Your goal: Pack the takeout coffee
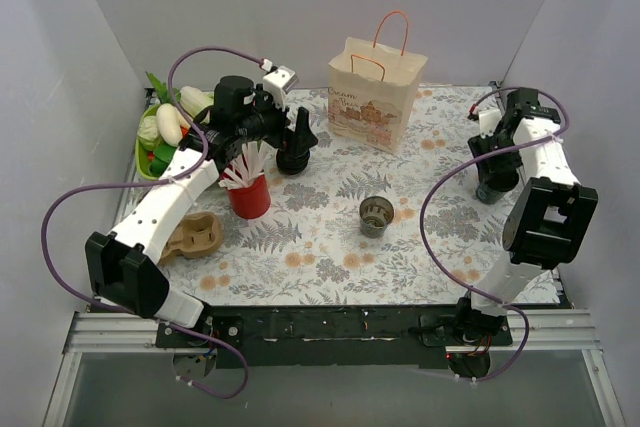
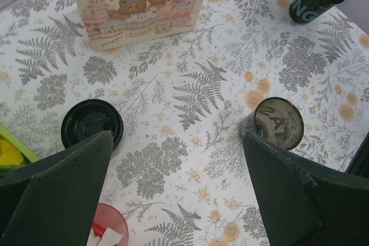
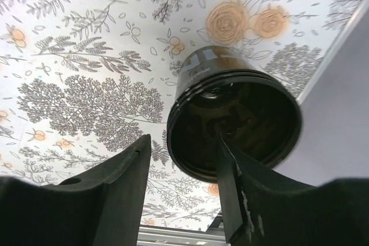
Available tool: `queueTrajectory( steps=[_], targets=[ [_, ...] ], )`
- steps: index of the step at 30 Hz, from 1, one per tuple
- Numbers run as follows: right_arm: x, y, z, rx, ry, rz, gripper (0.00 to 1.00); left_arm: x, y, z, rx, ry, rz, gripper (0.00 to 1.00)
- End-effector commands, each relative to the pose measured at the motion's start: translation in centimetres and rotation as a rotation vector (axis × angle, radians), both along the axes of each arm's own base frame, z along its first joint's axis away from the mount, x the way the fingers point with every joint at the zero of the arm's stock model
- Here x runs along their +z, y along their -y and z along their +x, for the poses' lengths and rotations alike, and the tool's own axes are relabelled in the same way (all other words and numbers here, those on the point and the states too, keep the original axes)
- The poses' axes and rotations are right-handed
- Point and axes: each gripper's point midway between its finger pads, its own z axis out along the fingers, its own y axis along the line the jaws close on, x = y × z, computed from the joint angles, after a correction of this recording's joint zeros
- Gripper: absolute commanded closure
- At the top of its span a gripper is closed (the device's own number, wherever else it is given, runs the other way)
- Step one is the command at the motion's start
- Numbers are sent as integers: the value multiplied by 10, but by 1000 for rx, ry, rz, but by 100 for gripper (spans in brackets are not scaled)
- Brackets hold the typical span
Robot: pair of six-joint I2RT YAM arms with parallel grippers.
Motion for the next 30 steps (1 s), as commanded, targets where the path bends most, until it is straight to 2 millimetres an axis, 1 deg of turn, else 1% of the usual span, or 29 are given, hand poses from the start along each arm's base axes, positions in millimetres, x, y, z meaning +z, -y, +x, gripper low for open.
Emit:
queueTrajectory(
  steps=[1,2,4,5,6,7,8,9,10,11,12,13,14,15,16,17,19,20,23,27,29,30],
  targets=[
    [67,-6,12,-41,142,20,44,23,11,-8,-137,93,28,2],
    [85,-4,18,-41,192,10,43,24,15,-7,-155,95,38,2],
    [100,-4,19,-39,226,1,43,11,16,-8,-179,53,77,2],
    [111,-5,19,-34,256,3,43,16,17,-4,-177,58,85,2],
    [116,-13,20,-13,275,43,44,-1,20,3,-175,9,106,4],
    [119,-20,17,4,280,71,44,-10,19,2,-170,-37,126,5],
    [123,-27,15,22,293,99,45,-20,16,10,-129,-74,151,7],
    [125,-38,14,48,299,154,46,-30,18,17,-113,-124,174,10],
    [124,-45,10,65,292,181,46,-39,17,23,-89,-156,198,11],
    [126,-50,8,83,296,198,47,-46,13,30,-53,-179,226,12],
    [124,-59,5,105,290,228,48,-57,14,36,-43,-219,255,13],
    [124,-62,3,115,292,237,48,-63,12,40,-32,-238,275,13],
    [128,-65,3,124,313,239,48,-67,11,43,-26,-249,293,14],
    [127,-68,2,134,314,248,48,-72,7,48,1,-257,328,14],
    [124,-70,0,138,310,253,48,-85,6,52,4,-281,354,15],
    [126,-72,-1,143,318,256,48,-92,5,55,9,-291,376,15],
    [126,-77,-3,161,315,269,48,-100,0,59,22,-305,412,16],
    [126,-79,-3,166,315,274,48,-109,0,61,24,-317,427,17],
    [123,-84,-3,180,306,281,49,-125,-3,66,32,-332,465,19],
    [122,-88,-1,191,302,286,49,-141,-7,71,46,-343,501,21],
    [122,-90,1,196,301,286,49,-149,-7,70,39,-349,508,21],
    [122,-92,1,202,301,285,49,-149,-6,72,38,-339,504,22]
  ],
)
